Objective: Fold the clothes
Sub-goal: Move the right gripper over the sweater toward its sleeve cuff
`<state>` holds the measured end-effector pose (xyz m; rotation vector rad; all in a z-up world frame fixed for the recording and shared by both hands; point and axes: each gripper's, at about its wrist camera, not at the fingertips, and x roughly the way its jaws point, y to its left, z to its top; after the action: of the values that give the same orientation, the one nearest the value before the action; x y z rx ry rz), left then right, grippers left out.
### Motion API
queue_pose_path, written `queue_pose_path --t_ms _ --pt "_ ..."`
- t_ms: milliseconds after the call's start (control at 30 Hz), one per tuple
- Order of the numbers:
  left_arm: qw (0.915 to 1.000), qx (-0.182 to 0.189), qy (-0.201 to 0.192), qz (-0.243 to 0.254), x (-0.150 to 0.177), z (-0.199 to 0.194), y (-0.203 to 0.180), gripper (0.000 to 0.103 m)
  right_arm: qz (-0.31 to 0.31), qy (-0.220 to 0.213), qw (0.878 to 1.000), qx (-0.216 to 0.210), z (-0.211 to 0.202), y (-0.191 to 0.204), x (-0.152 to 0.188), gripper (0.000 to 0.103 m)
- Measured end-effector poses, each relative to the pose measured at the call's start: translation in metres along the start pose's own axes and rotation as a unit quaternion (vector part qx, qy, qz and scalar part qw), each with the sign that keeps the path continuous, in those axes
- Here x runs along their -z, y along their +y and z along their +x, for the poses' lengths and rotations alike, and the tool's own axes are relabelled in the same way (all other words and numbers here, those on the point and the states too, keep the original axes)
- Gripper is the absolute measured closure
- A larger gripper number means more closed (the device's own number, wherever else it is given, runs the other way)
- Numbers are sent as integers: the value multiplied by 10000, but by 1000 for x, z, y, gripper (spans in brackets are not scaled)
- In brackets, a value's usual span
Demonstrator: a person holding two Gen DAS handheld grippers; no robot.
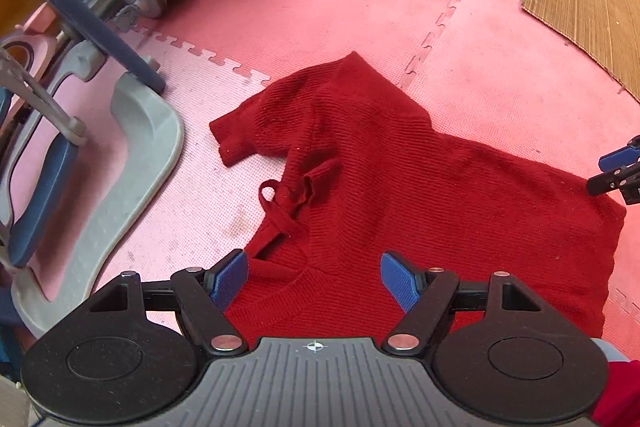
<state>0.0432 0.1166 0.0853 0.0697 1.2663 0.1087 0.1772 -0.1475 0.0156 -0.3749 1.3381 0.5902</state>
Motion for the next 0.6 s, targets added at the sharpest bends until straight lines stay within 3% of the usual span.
queue_pose_path --t_ms 133,267,600 --pt "9996 123 -35 -244 3 -12 39 27 -530 155 9983 174 -21 50 -42 71" --pt "9991 350 -107 -222 4 -18 60 27 -815 170 9959 354 -38 87 -68 60" --pt "9975 648 -133 -234 4 -12 84 27 -833 337 9941 605 -27 126 -103 59"
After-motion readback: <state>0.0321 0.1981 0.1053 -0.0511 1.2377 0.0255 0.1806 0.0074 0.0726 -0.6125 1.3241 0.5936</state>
